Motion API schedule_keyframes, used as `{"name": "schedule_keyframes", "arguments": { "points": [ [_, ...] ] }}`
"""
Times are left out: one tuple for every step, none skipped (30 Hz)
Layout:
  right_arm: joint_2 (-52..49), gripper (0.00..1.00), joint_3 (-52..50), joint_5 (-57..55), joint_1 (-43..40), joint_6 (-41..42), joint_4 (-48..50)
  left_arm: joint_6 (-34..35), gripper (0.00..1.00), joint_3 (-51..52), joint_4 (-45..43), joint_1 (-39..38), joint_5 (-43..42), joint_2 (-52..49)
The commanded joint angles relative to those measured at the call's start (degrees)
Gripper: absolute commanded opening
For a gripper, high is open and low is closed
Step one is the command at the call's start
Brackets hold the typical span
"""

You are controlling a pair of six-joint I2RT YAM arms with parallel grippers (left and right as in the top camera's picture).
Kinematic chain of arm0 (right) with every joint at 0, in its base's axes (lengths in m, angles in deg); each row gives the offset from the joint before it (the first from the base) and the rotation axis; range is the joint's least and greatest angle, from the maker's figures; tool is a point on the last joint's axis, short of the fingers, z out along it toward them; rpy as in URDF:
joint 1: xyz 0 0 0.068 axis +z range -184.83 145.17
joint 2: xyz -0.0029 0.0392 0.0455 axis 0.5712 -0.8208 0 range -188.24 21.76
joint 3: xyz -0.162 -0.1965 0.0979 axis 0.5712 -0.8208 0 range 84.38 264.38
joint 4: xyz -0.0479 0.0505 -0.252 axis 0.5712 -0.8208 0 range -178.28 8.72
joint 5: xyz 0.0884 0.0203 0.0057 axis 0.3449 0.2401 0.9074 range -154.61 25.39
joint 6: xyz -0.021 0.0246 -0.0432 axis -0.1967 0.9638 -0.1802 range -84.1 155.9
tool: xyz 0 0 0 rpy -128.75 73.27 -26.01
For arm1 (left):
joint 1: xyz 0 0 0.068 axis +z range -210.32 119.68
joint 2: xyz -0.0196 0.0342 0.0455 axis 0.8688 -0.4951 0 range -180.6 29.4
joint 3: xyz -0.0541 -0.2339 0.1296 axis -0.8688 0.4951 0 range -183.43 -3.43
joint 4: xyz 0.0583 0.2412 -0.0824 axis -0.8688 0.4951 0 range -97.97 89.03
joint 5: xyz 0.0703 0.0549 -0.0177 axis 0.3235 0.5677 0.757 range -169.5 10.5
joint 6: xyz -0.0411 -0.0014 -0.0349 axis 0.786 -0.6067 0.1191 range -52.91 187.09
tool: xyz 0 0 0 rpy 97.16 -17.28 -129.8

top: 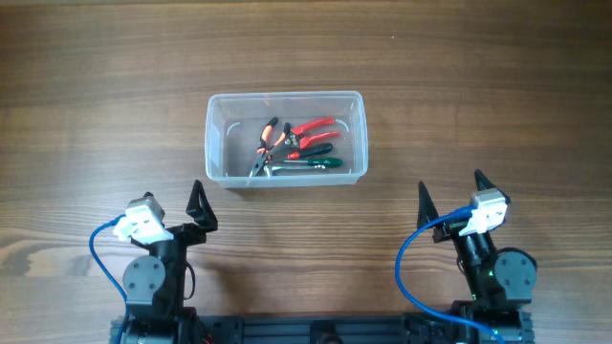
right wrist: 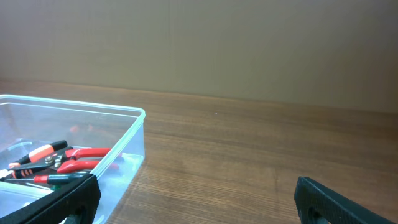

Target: Pack container

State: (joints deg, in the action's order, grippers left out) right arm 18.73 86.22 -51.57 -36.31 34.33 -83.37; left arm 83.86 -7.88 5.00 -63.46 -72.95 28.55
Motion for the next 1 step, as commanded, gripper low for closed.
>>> {"name": "schedule_keyframes", "arguments": {
  "points": [
    [0.50, 1.00, -0.26, -0.76, -0.33, -0.37, 0.35, -1.18, 1.00, 0.46, -0.35, -0.39, 0.13, 0.61]
  ]
}}
